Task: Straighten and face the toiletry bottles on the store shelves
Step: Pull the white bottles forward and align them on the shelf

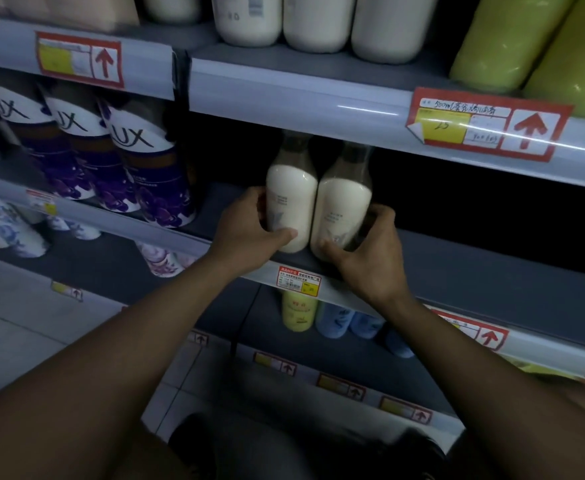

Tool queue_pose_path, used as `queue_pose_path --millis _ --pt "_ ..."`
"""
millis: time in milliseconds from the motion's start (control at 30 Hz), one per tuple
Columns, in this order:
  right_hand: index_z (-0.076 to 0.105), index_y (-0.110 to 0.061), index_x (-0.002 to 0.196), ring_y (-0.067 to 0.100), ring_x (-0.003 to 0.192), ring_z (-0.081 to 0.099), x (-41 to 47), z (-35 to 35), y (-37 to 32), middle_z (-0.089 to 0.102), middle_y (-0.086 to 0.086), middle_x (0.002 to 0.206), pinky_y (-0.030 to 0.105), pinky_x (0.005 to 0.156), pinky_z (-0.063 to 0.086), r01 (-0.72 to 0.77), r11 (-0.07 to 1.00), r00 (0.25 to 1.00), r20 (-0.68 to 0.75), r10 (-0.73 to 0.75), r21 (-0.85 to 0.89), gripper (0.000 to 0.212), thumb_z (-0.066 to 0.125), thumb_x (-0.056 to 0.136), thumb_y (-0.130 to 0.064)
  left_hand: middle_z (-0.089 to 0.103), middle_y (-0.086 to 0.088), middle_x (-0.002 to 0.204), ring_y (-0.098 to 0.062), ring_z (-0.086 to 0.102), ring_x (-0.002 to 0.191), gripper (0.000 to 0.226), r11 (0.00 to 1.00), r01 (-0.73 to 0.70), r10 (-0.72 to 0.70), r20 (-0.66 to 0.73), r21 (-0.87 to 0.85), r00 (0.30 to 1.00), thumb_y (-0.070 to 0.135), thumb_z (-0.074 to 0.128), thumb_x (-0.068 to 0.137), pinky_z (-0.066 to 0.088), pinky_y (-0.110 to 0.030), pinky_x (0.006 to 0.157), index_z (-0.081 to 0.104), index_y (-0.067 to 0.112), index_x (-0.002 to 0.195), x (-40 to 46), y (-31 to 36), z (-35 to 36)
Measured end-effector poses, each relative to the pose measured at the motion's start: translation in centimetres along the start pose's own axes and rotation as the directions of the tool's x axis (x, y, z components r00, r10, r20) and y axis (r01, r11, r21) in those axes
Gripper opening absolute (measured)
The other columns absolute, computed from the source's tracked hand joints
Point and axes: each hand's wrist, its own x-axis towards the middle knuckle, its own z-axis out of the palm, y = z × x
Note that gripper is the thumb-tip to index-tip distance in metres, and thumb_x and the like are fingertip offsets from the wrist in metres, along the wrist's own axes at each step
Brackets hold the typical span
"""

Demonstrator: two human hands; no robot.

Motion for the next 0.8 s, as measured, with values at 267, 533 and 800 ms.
queue_pose_path --millis 267,533,800 --pt "0.049 -0.023 0.126 0.011 0.109 0.064 0.6 0.1 0.3 0.063 -0.004 0.126 0.037 0.088 0.059 -0.018 0.999 0.999 -0.037 0.017 -0.034 0.078 0.093 0.066 -0.050 0.073 0.009 0.113 -0.001 0.069 0.094 0.073 1.000 -0.017 0.015 -0.155 -0.016 0.988 0.036 0.099 0.060 0.060 -0.027 0.081 0.063 0.020 0.121 0.5 -0.6 1.3" --pt "0.056 -0.018 0.118 0.021 0.109 0.066 2.8 1.2 1.0 0.067 0.004 0.121 0.046 0.089 0.059 -0.062 0.995 0.997 -0.058 0.057 -0.081 0.078 0.088 0.063 -0.063 0.072 0.009 0.111 -0.004 0.070 0.093 0.069 0.998 -0.030 0.019 -0.208 -0.049 0.978 0.032 0.099 0.061 0.058 -0.022 0.078 0.064 0.018 0.119 2.2 -1.4 2.1" --pt "0.069 -0.006 0.092 0.025 0.086 0.069 5.1 2.3 1.4 0.072 0.010 0.092 0.046 0.074 0.060 -0.139 0.986 0.987 -0.098 0.130 -0.095 0.069 0.086 0.063 -0.066 0.067 0.015 0.093 0.013 0.062 0.080 0.052 0.994 -0.024 -0.001 -0.229 -0.103 0.973 0.027 0.098 0.064 0.053 -0.012 0.066 0.060 0.024 0.099 4.5 -2.0 3.2"
